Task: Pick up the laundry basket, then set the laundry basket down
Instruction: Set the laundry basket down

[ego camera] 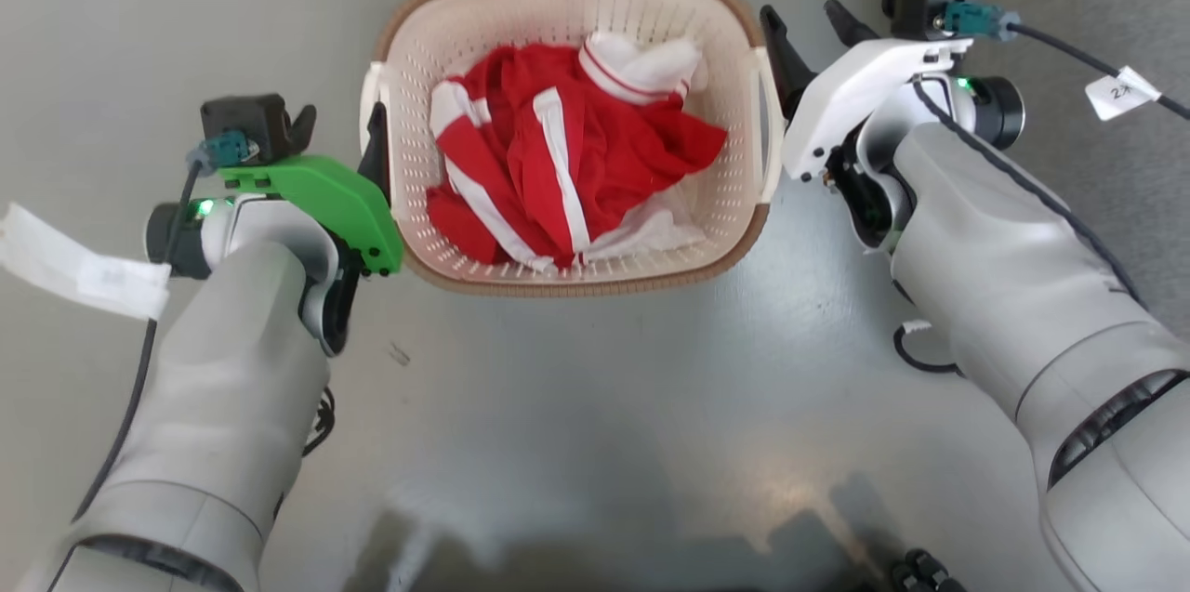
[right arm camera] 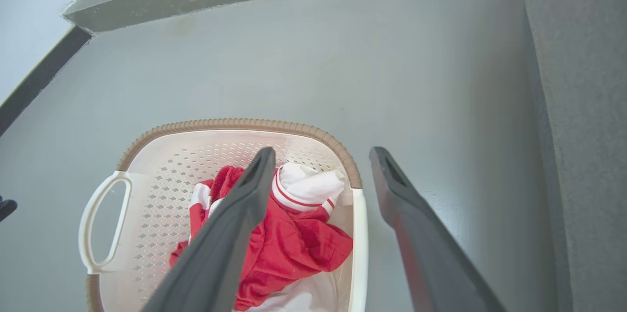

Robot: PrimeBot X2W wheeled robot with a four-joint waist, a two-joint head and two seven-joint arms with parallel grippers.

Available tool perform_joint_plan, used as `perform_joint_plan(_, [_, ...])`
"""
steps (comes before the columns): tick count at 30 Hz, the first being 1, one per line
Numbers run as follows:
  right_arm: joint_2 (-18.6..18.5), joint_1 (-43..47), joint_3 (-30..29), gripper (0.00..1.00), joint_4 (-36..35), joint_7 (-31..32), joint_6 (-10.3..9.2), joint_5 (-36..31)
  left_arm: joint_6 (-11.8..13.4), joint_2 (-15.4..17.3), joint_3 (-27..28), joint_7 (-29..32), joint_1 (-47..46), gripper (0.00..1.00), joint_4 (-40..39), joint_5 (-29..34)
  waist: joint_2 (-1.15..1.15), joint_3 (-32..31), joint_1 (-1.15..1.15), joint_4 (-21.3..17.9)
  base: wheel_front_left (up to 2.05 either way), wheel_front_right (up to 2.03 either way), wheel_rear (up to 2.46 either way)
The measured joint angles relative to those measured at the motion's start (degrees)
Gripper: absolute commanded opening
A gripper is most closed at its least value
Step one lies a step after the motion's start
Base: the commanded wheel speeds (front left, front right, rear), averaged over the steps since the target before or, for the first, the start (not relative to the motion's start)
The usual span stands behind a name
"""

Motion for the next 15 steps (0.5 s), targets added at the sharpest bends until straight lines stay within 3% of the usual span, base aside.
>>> perform_joint_plan(15, [-1.71,6.7,-4.54,1.0,-8.65,0.0,-0.66,-4.88,1.13,2.25,7.3,-0.01,8.97,1.0,-15.0,3.8,0.0,-10.9,0.0,-0.2,0.0,0.0,0.0])
